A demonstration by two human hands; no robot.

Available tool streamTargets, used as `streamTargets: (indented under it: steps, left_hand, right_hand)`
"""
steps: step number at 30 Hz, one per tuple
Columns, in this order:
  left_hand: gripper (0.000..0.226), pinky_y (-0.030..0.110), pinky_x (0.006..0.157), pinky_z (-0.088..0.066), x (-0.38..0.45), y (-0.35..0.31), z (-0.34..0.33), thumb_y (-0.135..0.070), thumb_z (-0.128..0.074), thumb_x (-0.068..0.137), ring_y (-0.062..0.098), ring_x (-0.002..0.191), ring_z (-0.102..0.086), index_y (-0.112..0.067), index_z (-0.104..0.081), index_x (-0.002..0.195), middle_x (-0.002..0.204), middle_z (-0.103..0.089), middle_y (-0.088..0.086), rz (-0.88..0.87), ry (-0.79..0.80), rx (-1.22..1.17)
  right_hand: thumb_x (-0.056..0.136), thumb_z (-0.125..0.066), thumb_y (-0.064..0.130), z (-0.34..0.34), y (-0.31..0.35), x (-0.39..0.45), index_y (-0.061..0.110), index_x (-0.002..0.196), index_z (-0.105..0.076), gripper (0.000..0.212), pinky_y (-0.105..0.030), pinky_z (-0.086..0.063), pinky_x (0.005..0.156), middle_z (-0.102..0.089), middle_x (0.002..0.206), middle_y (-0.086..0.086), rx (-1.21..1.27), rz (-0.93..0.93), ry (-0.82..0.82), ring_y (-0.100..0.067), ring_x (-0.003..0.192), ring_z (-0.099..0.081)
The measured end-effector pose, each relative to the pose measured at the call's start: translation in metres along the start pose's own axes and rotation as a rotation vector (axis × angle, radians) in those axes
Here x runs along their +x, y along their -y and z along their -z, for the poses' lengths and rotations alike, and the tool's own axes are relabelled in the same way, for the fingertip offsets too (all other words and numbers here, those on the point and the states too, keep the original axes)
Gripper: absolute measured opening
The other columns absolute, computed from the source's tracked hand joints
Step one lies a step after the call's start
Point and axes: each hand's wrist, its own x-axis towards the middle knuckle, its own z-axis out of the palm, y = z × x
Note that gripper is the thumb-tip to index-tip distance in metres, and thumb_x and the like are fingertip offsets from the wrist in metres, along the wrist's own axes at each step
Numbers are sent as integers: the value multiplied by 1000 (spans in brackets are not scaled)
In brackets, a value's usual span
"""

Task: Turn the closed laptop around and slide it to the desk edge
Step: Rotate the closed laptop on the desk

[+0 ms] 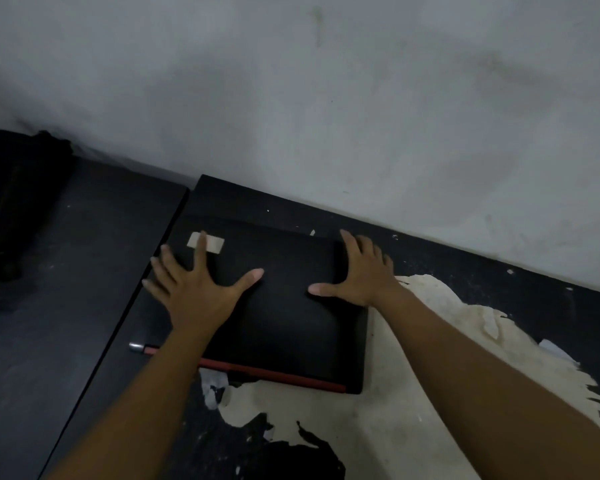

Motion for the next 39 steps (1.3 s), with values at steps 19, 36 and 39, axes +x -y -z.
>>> streamTargets:
  steps: [19,36,39]
  left_hand:
    - [140,65,111,-21,-1,31,15,-100,-66,29,46,133,-31,-41,-28,150,144,-31,23,126,2,-95]
    - [144,64,113,-21,19,-53,9,-93,-74,27,43,139,-27,-42,-25,153,150,-28,21,-290,231,131]
    - [144,65,114,-19,23,-71,1,-92,-75,29,44,142,-24,-43,-23,154,153,-26,21,-365,276,191]
  right_hand:
    - [29,-71,95,-8,7,24,25,139,-29,136,-52,-22,111,-30,134,-9,-88,33,33,-33,128,-30]
    - [32,-58,103,-51,-56,-87,22,130,-30,131,-49,-29,100,-25,115,-2,123,-324,-212,-31,119,-34]
    - [31,-55,105,-61,-66,-100,21,130,-31,132,-48,-30,99,-24,113,-1,170,-392,-229,-30,117,-35]
